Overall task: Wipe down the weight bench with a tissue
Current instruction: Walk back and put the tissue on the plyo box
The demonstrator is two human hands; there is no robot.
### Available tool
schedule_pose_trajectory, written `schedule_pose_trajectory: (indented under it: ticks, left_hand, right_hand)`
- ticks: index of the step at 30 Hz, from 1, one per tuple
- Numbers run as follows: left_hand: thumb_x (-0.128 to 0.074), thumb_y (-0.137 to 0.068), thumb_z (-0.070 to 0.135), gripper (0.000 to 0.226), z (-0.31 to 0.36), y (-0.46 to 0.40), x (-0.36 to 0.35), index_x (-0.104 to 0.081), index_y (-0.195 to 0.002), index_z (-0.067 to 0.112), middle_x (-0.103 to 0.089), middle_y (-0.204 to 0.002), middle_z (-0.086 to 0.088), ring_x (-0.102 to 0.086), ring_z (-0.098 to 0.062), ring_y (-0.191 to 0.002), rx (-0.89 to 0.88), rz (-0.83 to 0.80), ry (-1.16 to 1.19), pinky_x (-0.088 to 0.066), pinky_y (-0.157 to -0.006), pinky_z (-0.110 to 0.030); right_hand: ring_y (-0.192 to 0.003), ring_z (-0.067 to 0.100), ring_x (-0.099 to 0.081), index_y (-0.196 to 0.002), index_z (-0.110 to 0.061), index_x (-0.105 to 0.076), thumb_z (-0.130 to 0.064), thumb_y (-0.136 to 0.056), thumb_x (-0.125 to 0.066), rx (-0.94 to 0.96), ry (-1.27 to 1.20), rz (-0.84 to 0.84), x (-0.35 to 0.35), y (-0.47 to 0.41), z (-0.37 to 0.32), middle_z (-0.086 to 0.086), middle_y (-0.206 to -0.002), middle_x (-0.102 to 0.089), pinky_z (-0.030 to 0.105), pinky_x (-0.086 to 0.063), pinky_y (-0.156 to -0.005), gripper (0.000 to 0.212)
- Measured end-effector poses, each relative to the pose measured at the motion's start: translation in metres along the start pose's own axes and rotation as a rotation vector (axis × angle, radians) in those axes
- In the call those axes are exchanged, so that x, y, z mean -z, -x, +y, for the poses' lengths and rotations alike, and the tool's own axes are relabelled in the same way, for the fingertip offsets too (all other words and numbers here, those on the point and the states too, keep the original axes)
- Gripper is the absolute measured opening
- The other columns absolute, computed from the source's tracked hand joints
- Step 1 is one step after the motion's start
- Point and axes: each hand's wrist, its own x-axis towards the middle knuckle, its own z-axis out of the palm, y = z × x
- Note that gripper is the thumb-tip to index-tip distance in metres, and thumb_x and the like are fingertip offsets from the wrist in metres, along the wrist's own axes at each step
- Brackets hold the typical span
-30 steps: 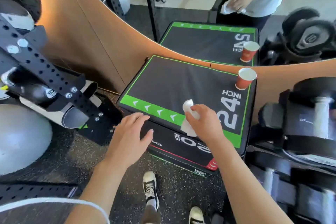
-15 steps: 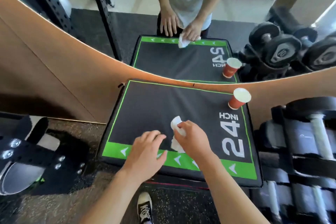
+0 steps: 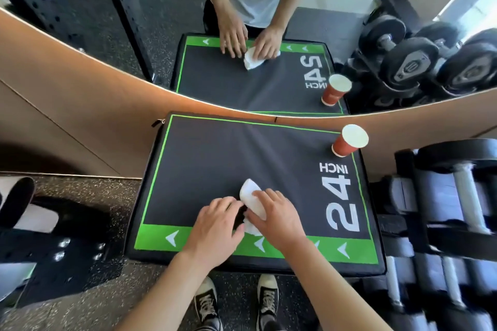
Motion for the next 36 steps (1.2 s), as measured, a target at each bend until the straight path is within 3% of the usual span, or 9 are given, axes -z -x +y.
schedule_pose_trajectory:
  ticks: [3, 8, 11, 15, 20, 24, 27, 31, 36]
  left_hand:
    - [-0.056, -0.099, 0.040, 0.043, 0.016, -0.001, 0.000, -0.055, -0.137, 0.021, -0.057, -0.131, 0.007, -0.056, -0.019, -0.120, 0.019, 0.064, 0.030, -0.050, -0.094, -0.038]
    - [-0.067, -0.092, 0.033, 0.052, 0.036, -0.006, -0.007, -0.052, -0.140, 0.020, -0.051, -0.135, 0.004, -0.058, -0.022, -0.113, 0.051, 0.078, 0.028, -0.054, -0.084, -0.038]
    - [-0.073, -0.088, 0.033, 0.050, 0.043, -0.008, -0.015, -0.057, -0.133, 0.023, -0.049, -0.134, 0.002, -0.059, -0.023, -0.106, 0.070, 0.075, -0.018, -0.055, -0.078, -0.037]
    - [-0.069, -0.090, 0.039, 0.053, 0.050, -0.009, -0.026, -0.054, -0.139, 0.028, -0.047, -0.133, 0.002, -0.056, -0.023, -0.110, 0.103, 0.062, -0.091, -0.052, -0.084, -0.037]
    - [-0.062, -0.094, 0.043, 0.052, 0.064, -0.016, -0.031, -0.054, -0.144, 0.033, -0.047, -0.136, 0.001, -0.051, -0.023, -0.120, 0.095, 0.047, -0.125, -0.050, -0.092, -0.039]
    - [-0.064, -0.095, 0.033, 0.033, 0.066, -0.029, -0.023, -0.069, -0.127, 0.027, -0.052, -0.131, 0.000, -0.054, -0.026, -0.114, 0.089, 0.127, -0.078, -0.050, -0.087, -0.042]
    - [-0.068, -0.094, 0.027, 0.029, 0.064, -0.047, -0.014, -0.070, -0.122, 0.019, -0.055, -0.131, -0.003, -0.057, -0.029, -0.110, 0.080, 0.160, -0.072, -0.051, -0.083, -0.044]
    - [-0.058, -0.101, 0.030, 0.035, 0.063, -0.074, -0.009, -0.059, -0.135, 0.021, -0.051, -0.138, 0.001, -0.052, -0.025, -0.119, 0.052, 0.098, -0.121, -0.048, -0.088, -0.039]
    - [-0.057, -0.103, 0.035, 0.039, 0.059, -0.083, -0.016, -0.055, -0.140, 0.026, -0.045, -0.144, 0.005, -0.049, -0.021, -0.124, 0.026, 0.034, -0.136, -0.046, -0.094, -0.036]
  right_hand:
    - [-0.098, 0.014, -0.053, -0.126, -0.027, -0.061, -0.066, -0.086, -0.059, -0.004, -0.049, 0.028, 0.014, 0.008, 0.017, -0.015, -0.106, -0.060, 0.032, -0.046, -0.084, 0.055]
    - [-0.100, 0.014, -0.054, -0.124, -0.023, -0.064, -0.047, -0.082, -0.065, 0.002, -0.170, -0.027, 0.021, 0.020, 0.035, -0.014, -0.109, -0.057, 0.036, -0.050, -0.089, 0.048]
    - [-0.099, 0.013, -0.054, -0.118, -0.022, -0.063, -0.038, -0.085, -0.070, -0.009, -0.217, -0.011, 0.021, 0.022, 0.038, -0.013, -0.107, -0.054, 0.029, -0.048, -0.082, 0.038]
    - [-0.090, 0.014, -0.053, -0.106, -0.021, -0.060, -0.027, -0.089, -0.074, -0.038, -0.193, 0.069, 0.028, 0.026, 0.046, -0.011, -0.102, -0.051, 0.028, -0.042, -0.067, 0.024]
    - [-0.096, 0.025, -0.051, -0.114, -0.016, -0.068, -0.020, -0.088, -0.074, -0.077, -0.050, 0.077, 0.039, 0.033, 0.064, -0.003, -0.109, -0.055, 0.042, -0.049, -0.083, 0.027]
    - [-0.101, 0.015, -0.050, -0.114, -0.024, -0.070, -0.039, -0.092, -0.066, -0.188, -0.325, 0.034, 0.047, 0.031, 0.072, -0.012, -0.109, -0.054, 0.028, -0.046, -0.084, 0.026]
    - [-0.101, 0.017, -0.054, -0.110, -0.023, -0.071, -0.034, -0.098, -0.059, -0.293, -0.381, 0.062, 0.052, 0.016, 0.076, -0.011, -0.107, -0.056, 0.034, -0.049, -0.082, 0.020]
    - [-0.099, 0.025, -0.060, -0.113, -0.015, -0.071, -0.025, -0.092, -0.070, -0.346, -0.219, -0.089, 0.057, -0.008, 0.079, 0.001, -0.106, -0.059, 0.032, -0.047, -0.076, 0.022]
    - [-0.084, 0.024, -0.062, -0.098, -0.020, -0.067, -0.023, -0.083, -0.075, -0.384, -0.171, -0.218, 0.056, -0.016, 0.075, -0.003, -0.090, -0.065, 0.030, -0.046, -0.065, 0.017]
